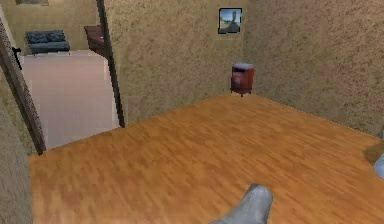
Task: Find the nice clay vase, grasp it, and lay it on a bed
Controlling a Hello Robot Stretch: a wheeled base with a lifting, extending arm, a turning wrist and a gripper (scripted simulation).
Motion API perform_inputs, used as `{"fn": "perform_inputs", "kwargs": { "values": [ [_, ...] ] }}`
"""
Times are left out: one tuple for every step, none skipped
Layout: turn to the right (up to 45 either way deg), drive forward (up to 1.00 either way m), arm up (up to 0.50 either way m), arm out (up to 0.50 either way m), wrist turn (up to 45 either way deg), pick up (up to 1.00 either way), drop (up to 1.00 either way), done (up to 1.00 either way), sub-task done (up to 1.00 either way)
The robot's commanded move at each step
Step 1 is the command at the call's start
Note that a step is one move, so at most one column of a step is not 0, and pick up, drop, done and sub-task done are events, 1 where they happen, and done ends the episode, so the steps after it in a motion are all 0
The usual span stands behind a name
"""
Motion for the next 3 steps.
{"fn": "perform_inputs", "kwargs": {
  "values": [
    [0.0,0.10,0.00,0.00,0.0,0.00,0.00,0.00,0.00],
    [-45.0,0.00,0.00,0.00,0.0,0.00,0.00,0.00,0.00],
    [-45.0,0.00,0.00,0.00,0.0,0.00,0.00,0.00,0.00]
  ]
}}
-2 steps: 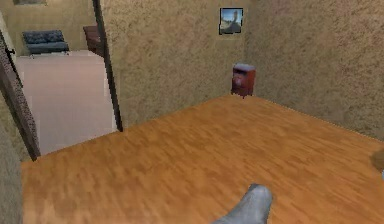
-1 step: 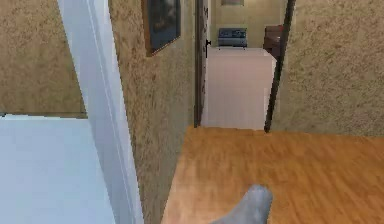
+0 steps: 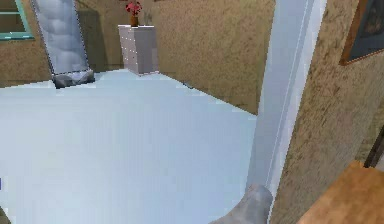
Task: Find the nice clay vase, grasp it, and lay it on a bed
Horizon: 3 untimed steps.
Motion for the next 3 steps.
{"fn": "perform_inputs", "kwargs": {
  "values": [
    [-30.0,0.00,0.00,0.00,0.0,0.00,0.00,0.00,0.00],
    [0.0,1.00,0.00,0.00,0.0,0.00,0.00,0.00,0.00],
    [-24.0,0.00,0.00,0.00,0.0,0.00,0.00,0.00,0.00]
  ]
}}
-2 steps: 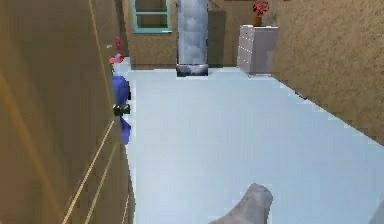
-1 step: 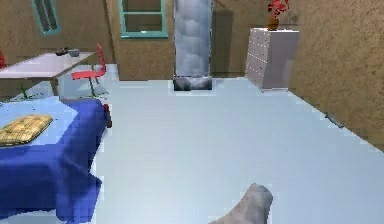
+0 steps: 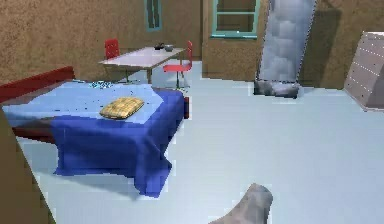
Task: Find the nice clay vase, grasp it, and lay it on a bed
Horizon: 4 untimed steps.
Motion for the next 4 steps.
{"fn": "perform_inputs", "kwargs": {
  "values": [
    [-3.0,0.00,0.00,0.00,0.0,0.00,0.00,0.00,0.00],
    [0.0,0.65,0.00,0.00,0.0,0.00,0.00,0.00,0.00],
    [-45.0,0.00,0.00,0.00,0.0,0.00,0.00,0.00,0.00],
    [-18.0,0.00,0.00,0.00,0.0,0.00,0.00,0.00,0.00]
  ]
}}
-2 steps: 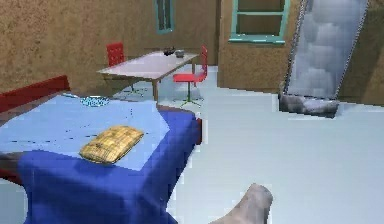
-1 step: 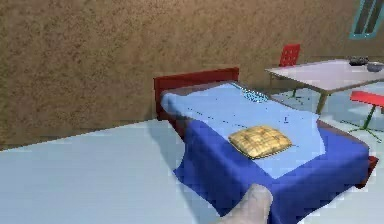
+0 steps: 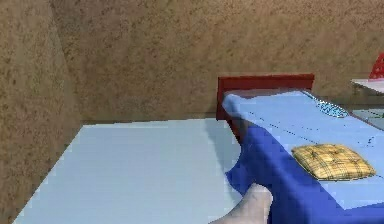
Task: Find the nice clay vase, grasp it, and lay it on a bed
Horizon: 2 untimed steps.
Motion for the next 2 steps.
{"fn": "perform_inputs", "kwargs": {
  "values": [
    [0.0,1.00,0.00,0.00,0.0,0.00,0.00,0.00,0.00],
    [0.0,0.75,0.00,0.00,0.0,0.00,0.00,0.00,0.00]
  ]
}}
